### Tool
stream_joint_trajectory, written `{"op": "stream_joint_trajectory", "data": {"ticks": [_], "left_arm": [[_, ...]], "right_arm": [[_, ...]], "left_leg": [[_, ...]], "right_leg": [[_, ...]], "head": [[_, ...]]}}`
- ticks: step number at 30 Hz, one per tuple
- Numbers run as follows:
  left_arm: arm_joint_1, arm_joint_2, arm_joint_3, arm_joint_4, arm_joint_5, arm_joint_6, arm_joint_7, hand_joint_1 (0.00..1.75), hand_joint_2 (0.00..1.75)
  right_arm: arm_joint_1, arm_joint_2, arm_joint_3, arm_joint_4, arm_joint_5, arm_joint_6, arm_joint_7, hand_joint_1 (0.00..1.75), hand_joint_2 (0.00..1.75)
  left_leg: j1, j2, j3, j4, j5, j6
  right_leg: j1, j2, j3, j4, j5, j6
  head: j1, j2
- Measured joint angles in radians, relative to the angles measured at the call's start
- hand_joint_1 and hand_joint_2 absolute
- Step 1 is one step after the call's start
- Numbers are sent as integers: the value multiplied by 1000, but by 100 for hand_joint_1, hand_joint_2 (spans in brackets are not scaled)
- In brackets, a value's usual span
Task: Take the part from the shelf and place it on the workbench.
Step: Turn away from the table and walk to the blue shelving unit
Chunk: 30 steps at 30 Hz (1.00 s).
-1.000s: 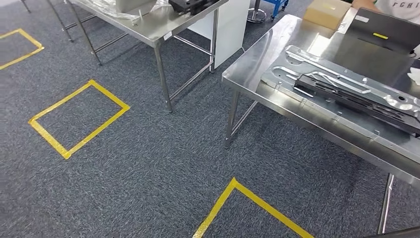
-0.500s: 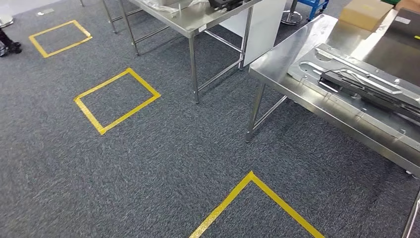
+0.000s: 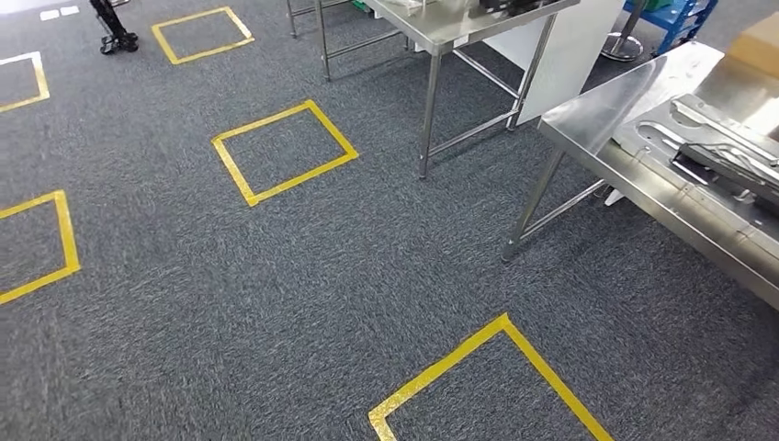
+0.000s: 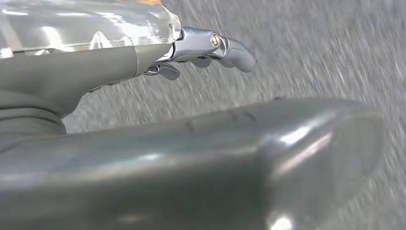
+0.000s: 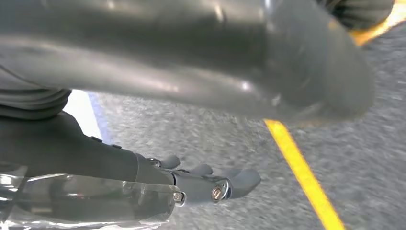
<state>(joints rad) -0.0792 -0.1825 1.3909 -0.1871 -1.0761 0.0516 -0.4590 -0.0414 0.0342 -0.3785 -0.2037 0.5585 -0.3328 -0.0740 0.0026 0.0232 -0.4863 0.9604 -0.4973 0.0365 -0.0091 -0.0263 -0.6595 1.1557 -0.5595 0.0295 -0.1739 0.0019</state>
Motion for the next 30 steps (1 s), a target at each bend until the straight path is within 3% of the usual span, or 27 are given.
{"op": "stream_joint_trajectory", "data": {"ticks": [1,2,3,4,6,8,9,11,13,14,16,17,18,19,21,23,24,26,28,30], "left_arm": [[-1,2,0,0,0,3,1,0,0],[-1,3,0,0,0,5,2,0,0],[0,4,0,0,0,6,3,0,0],[2,6,0,0,0,6,3,0,0],[2,6,0,0,0,7,4,0,0],[1,6,0,0,0,8,4,0,0],[1,7,0,0,0,9,5,0,0],[3,9,0,0,0,15,5,0,0],[5,13,-1,0,-2,21,8,0,0],[5,15,-2,0,-5,24,12,0,0],[5,18,-5,0,-17,29,21,0,0],[6,20,-8,0,-25,34,24,0,0],[7,21,-10,0,-31,41,25,0,0],[8,22,-14,0,-35,49,25,0,0],[9,26,-22,0,-40,68,22,0,0],[6,30,-26,0,-40,88,20,0,0],[5,31,-28,0,-40,96,20,0,0],[6,34,-30,0,-43,106,20,0,0],[7,35,-31,0,-50,111,15,0,0],[5,37,-34,0,-56,117,2,0,0]], "right_arm": [[3,1,-1,1,-1,0,4,0,0],[4,2,-2,2,-1,1,6,0,0],[5,3,-2,3,-1,1,7,0,0],[5,4,-2,4,-2,2,8,0,0],[4,6,-3,5,-2,2,9,0,0],[5,7,-4,6,-2,2,9,0,0],[4,8,-5,6,-2,4,10,0,0],[1,11,-5,7,-2,9,14,0,0],[-2,17,-6,7,-3,16,22,0,0],[-1,19,-7,7,-4,19,26,0,0],[3,22,-10,7,-9,22,31,0,0],[5,23,-12,7,-12,24,31,0,0],[6,24,-15,8,-15,27,32,0,0],[6,26,-17,8,-16,32,32,0,0],[3,31,-20,8,-15,43,35,0,0],[2,37,-22,8,-11,54,38,0,0],[1,40,-23,8,-8,59,39,0,0],[-4,45,-23,8,-5,69,38,0,0],[-8,48,-23,8,-3,81,31,0,0],[-7,49,-23,9,-2,94,23,0,0]], "left_leg": [[-1,-11,-14,1,11,2],[-3,-23,-26,2,21,2],[-4,-35,-38,3,31,0],[-4,-47,-47,5,40,-2],[-3,-70,-61,8,53,-8],[-5,-90,-72,14,63,-18],[-6,-98,-77,16,68,-23],[-6,-113,-84,20,75,-35],[-6,-94,-106,59,48,-45],[-5,-75,-127,108,15,-48],[-1,-45,-183,245,-62,-57],[1,-39,-201,300,-83,-61],[3,-35,-203,322,-85,-63],[4,-31,-186,304,-68,-64],[4,-6,-103,171,-12,-60],[-5,30,-34,54,18,-46],[-9,40,-23,30,18,-39],[-10,29,-27,20,21,-25],[-3,10,-30,9,29,-14],[0,-8,-37,4,39,-6]], "right_leg": [[0,13,-18,66,-38,0],[0,20,-28,116,-55,-1],[-1,22,-22,135,-50,-3],[-1,24,4,113,-29,-5],[-2,48,107,-32,19,-12],[-3,78,188,-160,34,-20],[-1,84,201,-184,33,-24],[-2,68,197,-191,37,-33],[-5,45,193,-195,46,-49],[-5,32,189,-197,51,-56],[1,6,180,-194,54,-62],[3,-7,175,-191,55,-63],[5,-19,171,-188,55,-63],[6,-31,168,-184,55,-62],[7,-52,167,-180,53,-60],[11,-69,168,-177,51,-53],[13,-78,169,-176,51,-49],[15,-93,170,-175,50,-38],[14,-62,161,-151,28,-26],[7,-4,117,-54,-34,-19]], "head": [[0,0],[0,0],[0,0],[0,0],[0,0],[0,0],[0,0],[0,0],[0,0],[0,0],[0,0],[0,0],[0,0],[0,0],[0,0],[0,0],[0,0],[0,0],[0,0],[0,0]]}}
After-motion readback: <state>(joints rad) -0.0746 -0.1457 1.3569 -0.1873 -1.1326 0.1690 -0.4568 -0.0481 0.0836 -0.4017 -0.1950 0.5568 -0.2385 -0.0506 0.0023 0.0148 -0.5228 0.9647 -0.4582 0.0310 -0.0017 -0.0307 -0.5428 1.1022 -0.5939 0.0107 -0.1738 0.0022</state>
